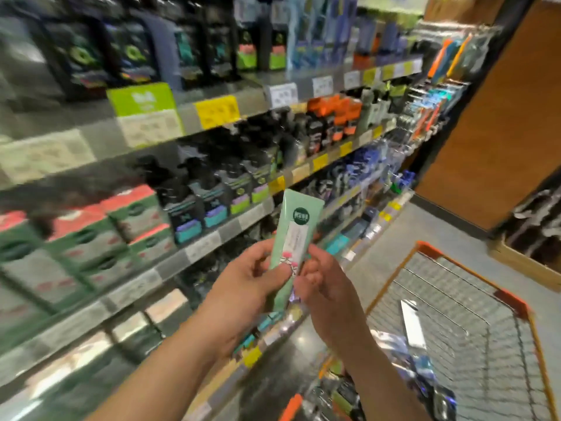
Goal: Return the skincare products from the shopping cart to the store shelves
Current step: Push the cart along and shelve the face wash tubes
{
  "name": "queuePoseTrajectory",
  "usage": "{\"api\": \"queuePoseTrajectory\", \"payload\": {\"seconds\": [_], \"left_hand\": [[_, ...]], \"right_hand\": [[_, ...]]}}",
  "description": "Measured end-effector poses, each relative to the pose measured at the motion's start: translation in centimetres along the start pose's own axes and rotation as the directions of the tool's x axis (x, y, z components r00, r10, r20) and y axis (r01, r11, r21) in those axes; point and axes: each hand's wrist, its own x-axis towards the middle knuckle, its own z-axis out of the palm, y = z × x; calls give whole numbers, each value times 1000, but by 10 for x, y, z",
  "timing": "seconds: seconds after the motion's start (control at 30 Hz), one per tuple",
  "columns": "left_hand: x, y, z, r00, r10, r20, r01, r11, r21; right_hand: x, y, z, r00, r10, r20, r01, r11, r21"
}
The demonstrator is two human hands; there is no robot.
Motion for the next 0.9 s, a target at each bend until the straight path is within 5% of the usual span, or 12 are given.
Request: {"api": "queuePoseTrajectory", "payload": {"seconds": [0.3,0.6,0.9], "left_hand": [[-92,55,-111,916,238,-322,-212,970,116],[-183,100,-184,700,457,-548,-381,889,253],[-267,119,-244,479,583,-656,-223,804,551]], "right_hand": [[3,-84,132,931,-163,325,156,987,46],[-10,-176,241,802,-369,470,368,925,98],[-32,-227,339,749,-454,482,435,886,160]]}}
